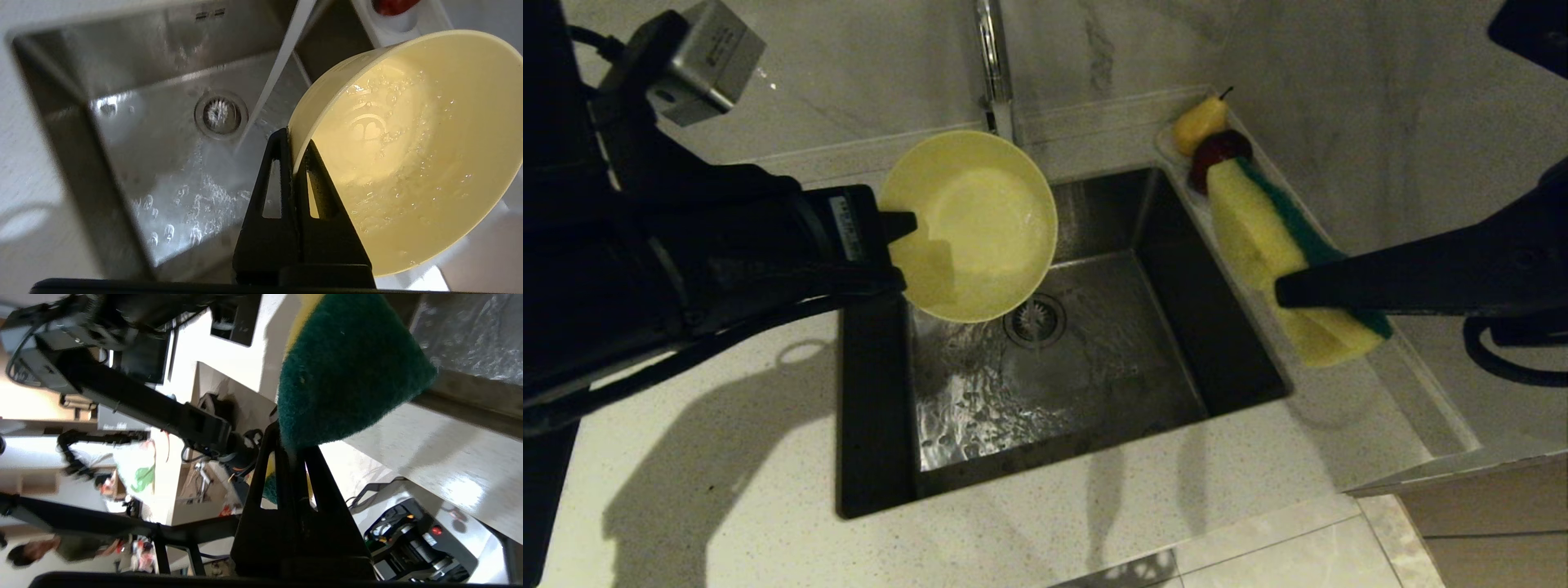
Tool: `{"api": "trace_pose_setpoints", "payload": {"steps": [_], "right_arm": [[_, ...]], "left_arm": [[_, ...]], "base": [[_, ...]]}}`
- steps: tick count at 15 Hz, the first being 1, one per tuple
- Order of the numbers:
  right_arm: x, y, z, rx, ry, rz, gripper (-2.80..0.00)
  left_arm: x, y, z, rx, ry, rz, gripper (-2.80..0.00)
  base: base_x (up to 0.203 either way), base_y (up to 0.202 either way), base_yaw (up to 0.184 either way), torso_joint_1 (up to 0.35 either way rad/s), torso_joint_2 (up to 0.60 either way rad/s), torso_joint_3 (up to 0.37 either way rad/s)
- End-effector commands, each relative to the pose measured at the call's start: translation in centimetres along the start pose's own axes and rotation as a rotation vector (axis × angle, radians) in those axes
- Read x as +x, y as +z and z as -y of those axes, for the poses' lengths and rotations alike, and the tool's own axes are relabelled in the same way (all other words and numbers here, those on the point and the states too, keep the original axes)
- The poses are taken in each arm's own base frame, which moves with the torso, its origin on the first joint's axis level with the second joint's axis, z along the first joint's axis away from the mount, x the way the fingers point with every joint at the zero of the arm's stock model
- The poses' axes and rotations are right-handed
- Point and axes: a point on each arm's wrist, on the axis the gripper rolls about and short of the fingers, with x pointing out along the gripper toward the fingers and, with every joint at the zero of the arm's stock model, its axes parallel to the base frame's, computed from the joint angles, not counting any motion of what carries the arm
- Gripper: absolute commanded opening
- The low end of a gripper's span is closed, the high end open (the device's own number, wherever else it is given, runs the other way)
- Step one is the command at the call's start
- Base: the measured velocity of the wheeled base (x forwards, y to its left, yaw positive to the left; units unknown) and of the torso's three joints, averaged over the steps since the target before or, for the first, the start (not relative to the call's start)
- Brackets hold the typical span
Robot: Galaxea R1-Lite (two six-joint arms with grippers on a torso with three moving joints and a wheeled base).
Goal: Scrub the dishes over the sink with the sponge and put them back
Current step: Wipe the bowl
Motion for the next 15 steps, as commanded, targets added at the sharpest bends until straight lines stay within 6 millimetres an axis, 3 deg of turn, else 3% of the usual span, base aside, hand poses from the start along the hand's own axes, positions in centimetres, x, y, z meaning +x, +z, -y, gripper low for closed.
{"api": "trace_pose_setpoints", "payload": {"steps": [1, 3, 9, 15], "right_arm": [[2.5, 0.5, 0.1, 0.004, 0.018, -0.042, -2.80], [4.3, 1.3, -0.2, -0.003, 0.040, -0.053, -2.80], [10.3, 1.7, 1.3, 0.025, 0.023, -0.129, -2.80], [12.5, 1.8, 3.0, 0.047, -0.015, -0.148, -2.80]], "left_arm": [[3.3, -1.9, 1.0, 0.025, 0.050, 0.022, -2.80], [4.6, -2.2, 1.7, 0.028, 0.088, 0.085, -2.80], [3.2, -2.3, 1.6, 0.047, 0.083, 0.123, -2.80], [1.9, -2.3, 2.2, 0.023, 0.033, 0.179, -2.80]], "base": [[0.000, 0.000, 0.000, 0.000, 0.00, 0.000], [0.000, 0.000, 0.000, 0.000, 0.00, 0.000], [0.000, 0.000, 0.000, 0.000, 0.00, 0.000], [0.000, 0.000, 0.000, 0.000, 0.00, 0.000]]}}
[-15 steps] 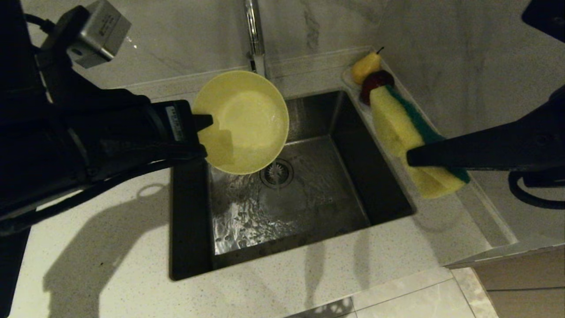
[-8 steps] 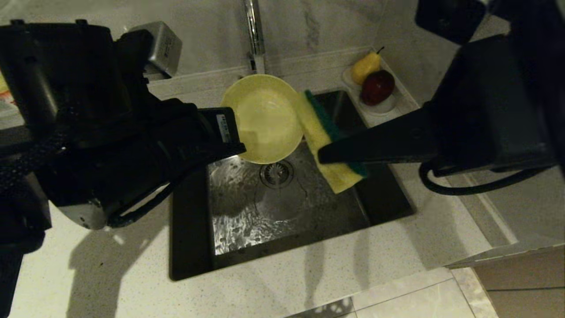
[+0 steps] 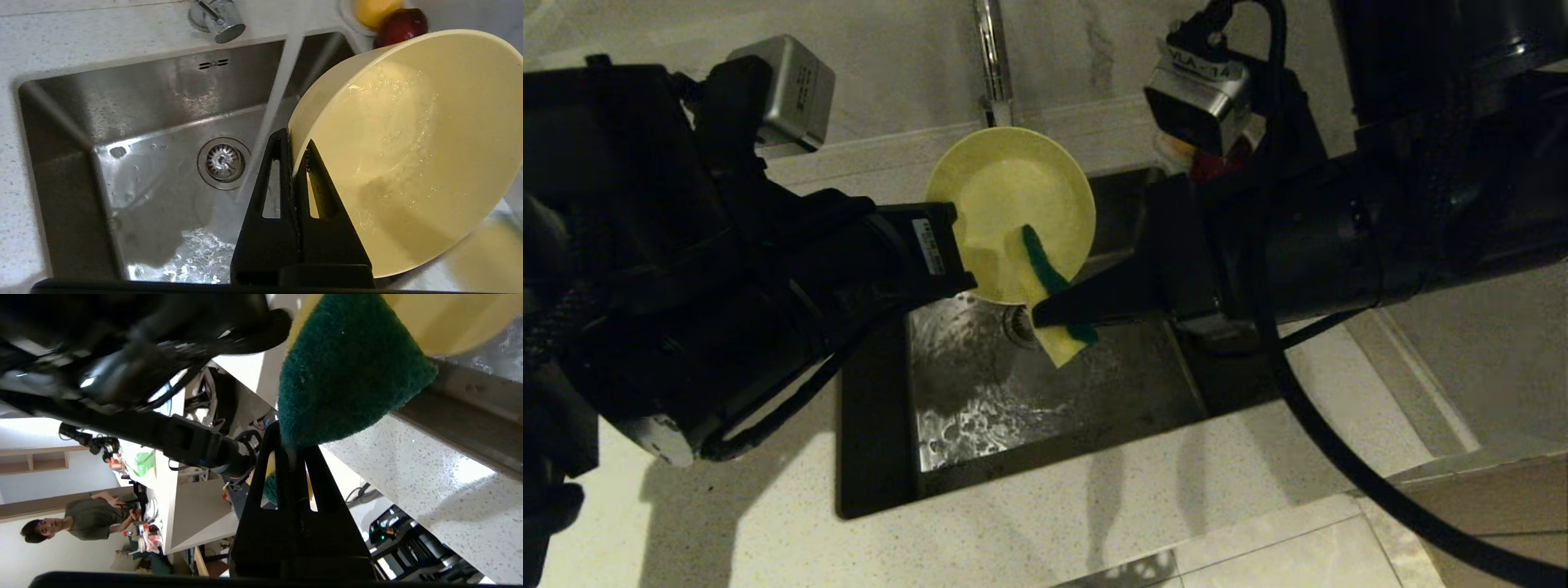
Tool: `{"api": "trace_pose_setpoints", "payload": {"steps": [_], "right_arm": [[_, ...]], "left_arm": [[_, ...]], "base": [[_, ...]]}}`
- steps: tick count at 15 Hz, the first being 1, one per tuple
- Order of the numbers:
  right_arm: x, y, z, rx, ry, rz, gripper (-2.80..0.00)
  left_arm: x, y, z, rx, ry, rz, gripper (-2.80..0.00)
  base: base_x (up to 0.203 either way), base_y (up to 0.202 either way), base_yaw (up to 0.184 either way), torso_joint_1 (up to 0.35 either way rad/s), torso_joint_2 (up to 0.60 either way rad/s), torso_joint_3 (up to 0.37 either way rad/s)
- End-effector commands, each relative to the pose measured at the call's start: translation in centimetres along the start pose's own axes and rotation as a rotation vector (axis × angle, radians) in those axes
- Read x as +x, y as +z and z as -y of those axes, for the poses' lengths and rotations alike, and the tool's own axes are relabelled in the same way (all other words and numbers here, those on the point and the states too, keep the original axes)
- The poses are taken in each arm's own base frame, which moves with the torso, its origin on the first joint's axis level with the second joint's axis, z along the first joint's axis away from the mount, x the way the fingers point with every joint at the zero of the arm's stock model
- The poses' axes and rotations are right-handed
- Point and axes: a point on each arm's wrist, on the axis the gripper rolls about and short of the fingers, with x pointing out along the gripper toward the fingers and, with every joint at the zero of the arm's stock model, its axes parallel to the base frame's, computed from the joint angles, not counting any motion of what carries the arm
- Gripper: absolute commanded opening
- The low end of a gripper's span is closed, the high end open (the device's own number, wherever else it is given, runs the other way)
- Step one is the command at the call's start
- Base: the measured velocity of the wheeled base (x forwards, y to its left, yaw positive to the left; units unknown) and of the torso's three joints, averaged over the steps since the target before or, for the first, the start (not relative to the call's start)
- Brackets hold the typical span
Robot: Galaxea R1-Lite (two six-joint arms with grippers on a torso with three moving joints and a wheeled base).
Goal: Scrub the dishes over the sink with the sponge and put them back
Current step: Wipe the bowl
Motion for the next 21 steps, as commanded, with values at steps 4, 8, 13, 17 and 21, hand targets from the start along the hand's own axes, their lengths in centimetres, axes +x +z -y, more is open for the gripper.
{"api": "trace_pose_setpoints", "payload": {"steps": [4, 8, 13, 17, 21], "right_arm": [[2.3, 0.9, 2.0, 0.012, -0.019, 0.023, -2.80], [2.4, 1.9, 1.7, 0.002, -0.010, 0.049, -2.80], [0.7, 2.0, 0.5, -0.017, 0.012, 0.078, -2.80], [1.5, 2.0, 1.1, -0.009, 0.001, 0.066, -2.80], [2.5, 2.8, 2.5, 0.000, -0.022, 0.083, -2.80]], "left_arm": [[-1.0, -0.1, 0.5, 0.001, -0.037, -0.004, -2.80], [-1.4, -0.6, 0.5, 0.015, -0.048, -0.021, -2.80], [-1.3, -1.5, 0.5, 0.029, -0.042, -0.048, -2.80], [-1.6, -1.2, 0.4, 0.022, -0.048, -0.036, -2.80], [-1.9, -1.2, 0.4, 0.019, -0.058, -0.037, -2.80]], "base": [[0.000, 0.000, 0.000, 0.000, 0.00, 0.000], [0.000, 0.000, 0.000, 0.000, 0.00, 0.000], [0.000, 0.000, 0.000, 0.000, 0.00, 0.000], [0.000, 0.000, 0.000, 0.000, 0.00, 0.000], [0.000, 0.000, 0.000, 0.000, 0.00, 0.000]]}}
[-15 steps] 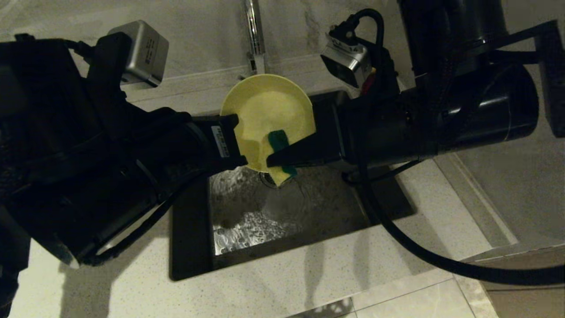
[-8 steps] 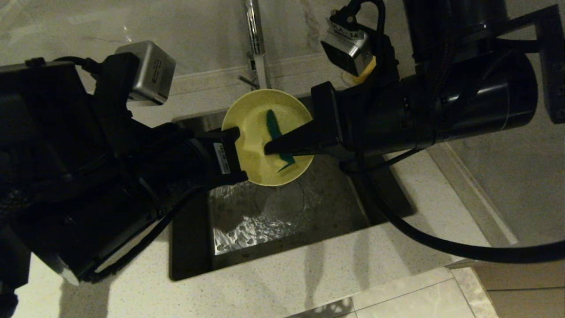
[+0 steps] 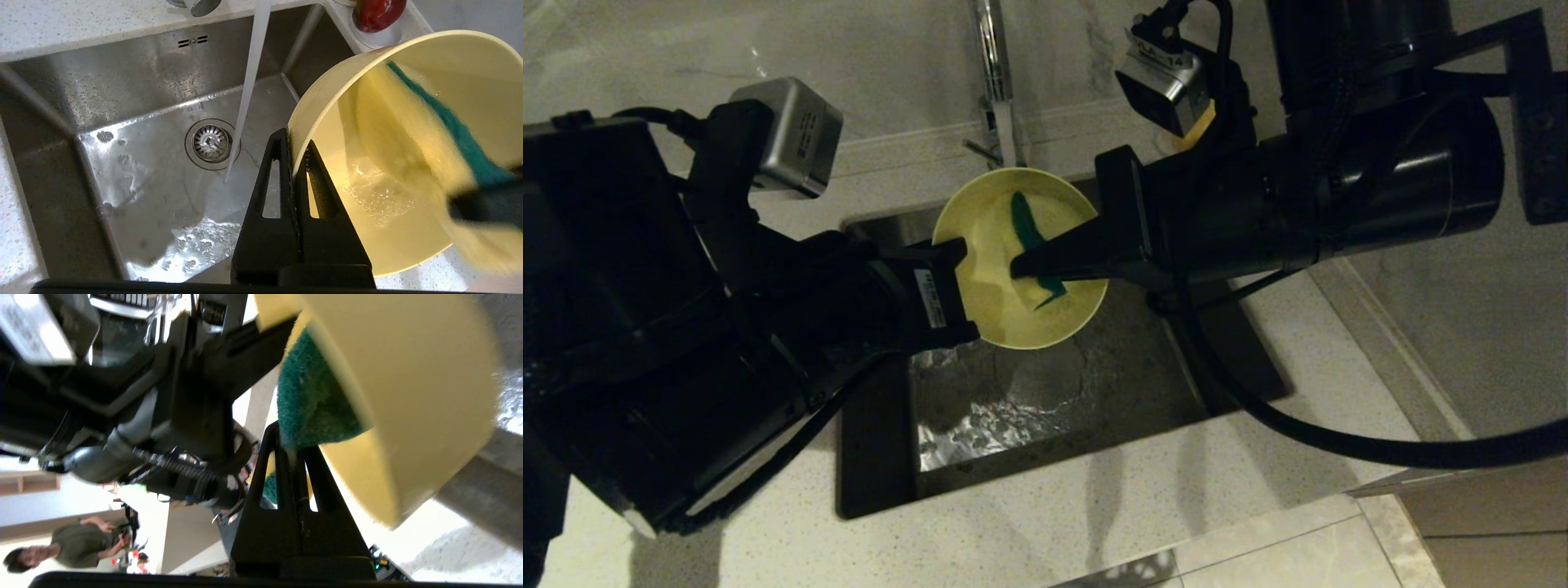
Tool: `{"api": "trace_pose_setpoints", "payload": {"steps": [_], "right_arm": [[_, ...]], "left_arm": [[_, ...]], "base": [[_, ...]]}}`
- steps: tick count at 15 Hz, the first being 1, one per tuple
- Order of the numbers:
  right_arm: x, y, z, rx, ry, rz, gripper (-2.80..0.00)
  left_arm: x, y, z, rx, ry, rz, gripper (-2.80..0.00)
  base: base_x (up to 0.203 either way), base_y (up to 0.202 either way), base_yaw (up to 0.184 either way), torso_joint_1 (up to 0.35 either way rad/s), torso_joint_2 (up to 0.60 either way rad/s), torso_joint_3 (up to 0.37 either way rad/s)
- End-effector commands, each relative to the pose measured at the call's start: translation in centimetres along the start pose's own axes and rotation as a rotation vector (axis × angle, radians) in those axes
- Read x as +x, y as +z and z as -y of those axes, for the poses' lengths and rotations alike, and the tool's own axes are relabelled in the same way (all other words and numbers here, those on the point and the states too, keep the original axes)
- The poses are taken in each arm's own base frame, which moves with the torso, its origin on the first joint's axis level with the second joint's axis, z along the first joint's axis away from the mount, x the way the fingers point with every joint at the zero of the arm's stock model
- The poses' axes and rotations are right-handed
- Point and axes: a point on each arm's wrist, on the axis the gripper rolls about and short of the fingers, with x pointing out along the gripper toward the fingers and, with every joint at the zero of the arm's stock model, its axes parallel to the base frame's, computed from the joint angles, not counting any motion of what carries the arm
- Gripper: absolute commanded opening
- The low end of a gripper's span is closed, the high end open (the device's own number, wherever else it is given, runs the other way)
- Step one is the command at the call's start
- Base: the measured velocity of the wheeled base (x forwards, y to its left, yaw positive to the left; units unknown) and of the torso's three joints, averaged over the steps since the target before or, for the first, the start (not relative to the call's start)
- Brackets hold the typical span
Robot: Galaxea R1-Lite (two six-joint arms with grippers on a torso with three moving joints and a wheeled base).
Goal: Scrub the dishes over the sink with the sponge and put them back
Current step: Wipe the bowl
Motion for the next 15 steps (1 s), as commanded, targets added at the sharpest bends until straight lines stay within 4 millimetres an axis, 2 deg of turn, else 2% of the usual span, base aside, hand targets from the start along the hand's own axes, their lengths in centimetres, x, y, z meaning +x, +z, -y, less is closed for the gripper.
{"api": "trace_pose_setpoints", "payload": {"steps": [1, 6, 9, 13, 15], "right_arm": [[0.6, 0.4, 0.9, 0.012, -0.016, 0.003, -2.80], [-2.2, 1.1, -0.7, -0.019, 0.005, 0.058, -2.80], [-3.6, 0.6, -1.2, -0.009, -0.003, 0.041, -2.80], [-4.1, -0.8, -0.8, 0.013, -0.025, 0.000, -2.80], [-3.8, -1.1, -0.5, 0.020, -0.032, -0.016, -2.80]], "left_arm": [[-0.1, 0.1, 0.0, -0.003, -0.001, 0.005, -2.80], [-0.2, -0.7, 0.0, 0.005, -0.002, -0.019, -2.80], [0.2, -1.1, 0.2, -0.008, -0.003, 0.014, -2.80], [0.0, -0.5, 0.1, -0.019, -0.002, 0.036, -2.80], [-0.1, -0.2, 0.1, -0.018, -0.003, 0.045, -2.80]], "base": [[0.000, 0.000, 0.000, 0.000, 0.00, 0.000], [0.000, 0.000, 0.000, 0.000, 0.00, 0.000], [0.000, 0.000, 0.000, 0.000, 0.00, 0.000], [0.000, 0.000, 0.000, 0.000, 0.00, 0.000], [0.000, 0.000, 0.000, 0.000, 0.00, 0.000]]}}
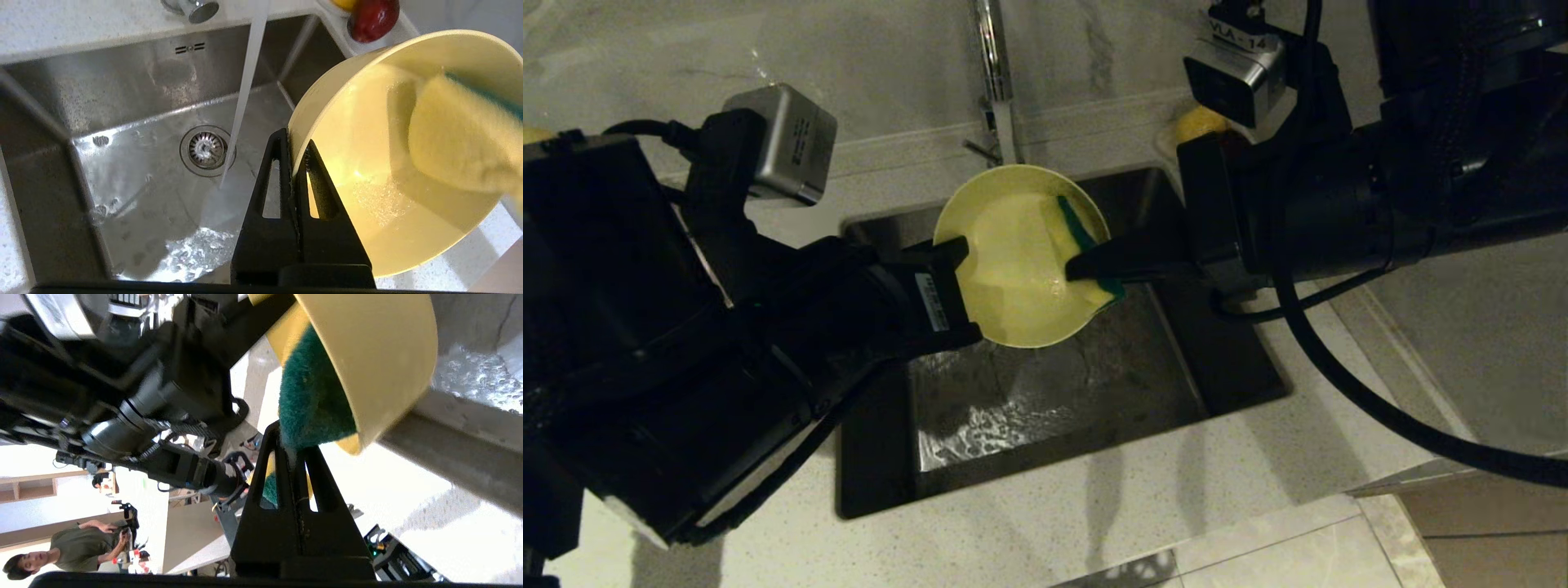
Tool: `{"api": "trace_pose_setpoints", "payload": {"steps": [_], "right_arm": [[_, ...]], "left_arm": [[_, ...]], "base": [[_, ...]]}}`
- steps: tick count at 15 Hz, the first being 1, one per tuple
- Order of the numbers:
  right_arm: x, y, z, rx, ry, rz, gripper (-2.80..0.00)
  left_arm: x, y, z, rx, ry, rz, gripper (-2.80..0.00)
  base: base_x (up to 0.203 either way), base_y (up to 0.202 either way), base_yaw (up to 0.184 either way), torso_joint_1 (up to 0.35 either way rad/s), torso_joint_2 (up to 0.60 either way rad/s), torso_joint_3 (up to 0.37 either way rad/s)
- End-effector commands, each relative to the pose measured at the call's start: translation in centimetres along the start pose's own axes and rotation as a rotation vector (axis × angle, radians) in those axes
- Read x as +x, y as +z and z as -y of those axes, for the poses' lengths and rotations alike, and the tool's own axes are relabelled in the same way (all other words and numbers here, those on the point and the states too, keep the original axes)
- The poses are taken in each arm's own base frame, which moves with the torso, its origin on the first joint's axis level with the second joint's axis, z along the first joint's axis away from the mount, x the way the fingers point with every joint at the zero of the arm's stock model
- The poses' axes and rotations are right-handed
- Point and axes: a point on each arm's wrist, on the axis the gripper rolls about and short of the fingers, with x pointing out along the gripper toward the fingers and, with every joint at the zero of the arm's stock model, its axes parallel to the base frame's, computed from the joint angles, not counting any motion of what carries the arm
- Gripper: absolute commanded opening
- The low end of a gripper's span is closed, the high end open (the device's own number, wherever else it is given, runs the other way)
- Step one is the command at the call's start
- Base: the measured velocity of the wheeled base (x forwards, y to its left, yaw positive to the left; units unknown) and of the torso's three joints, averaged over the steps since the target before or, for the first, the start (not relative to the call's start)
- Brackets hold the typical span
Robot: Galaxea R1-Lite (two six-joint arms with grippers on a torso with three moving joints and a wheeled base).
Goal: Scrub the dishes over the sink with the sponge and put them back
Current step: Wipe the bowl
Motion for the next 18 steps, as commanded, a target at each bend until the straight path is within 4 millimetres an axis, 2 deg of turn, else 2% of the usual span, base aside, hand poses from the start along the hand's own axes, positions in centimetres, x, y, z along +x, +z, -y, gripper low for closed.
{"api": "trace_pose_setpoints", "payload": {"steps": [1, 6, 11, 14, 18], "right_arm": [[0.2, -0.4, 0.1, 0.006, 0.001, -0.017, -2.80], [3.3, -1.1, 1.2, 0.026, -0.010, -0.084, -2.80], [5.9, -0.8, 0.6, 0.005, 0.027, -0.088, -2.80], [5.7, 0.1, 0.0, -0.014, 0.051, -0.042, -2.80], [3.8, 0.8, -0.7, -0.027, 0.053, 0.005, -2.80]], "left_arm": [[-0.1, 0.2, -0.1, 0.002, 0.004, 0.010, -2.80], [0.2, 1.0, 0.1, -0.011, 0.002, 0.035, -2.80], [0.0, 0.7, 0.0, -0.010, 0.001, 0.026, -2.80], [-0.3, 0.6, -0.1, -0.008, 0.002, 0.022, -2.80], [-0.7, 0.6, -0.3, -0.010, 0.001, 0.024, -2.80]], "base": [[0.000, 0.000, 0.000, 0.000, 0.00, 0.000], [0.000, 0.000, 0.000, 0.000, 0.00, 0.000], [0.000, 0.000, 0.000, 0.000, 0.00, 0.000], [0.000, 0.000, 0.000, 0.000, 0.00, 0.000], [0.000, 0.000, 0.000, 0.000, 0.00, 0.000]]}}
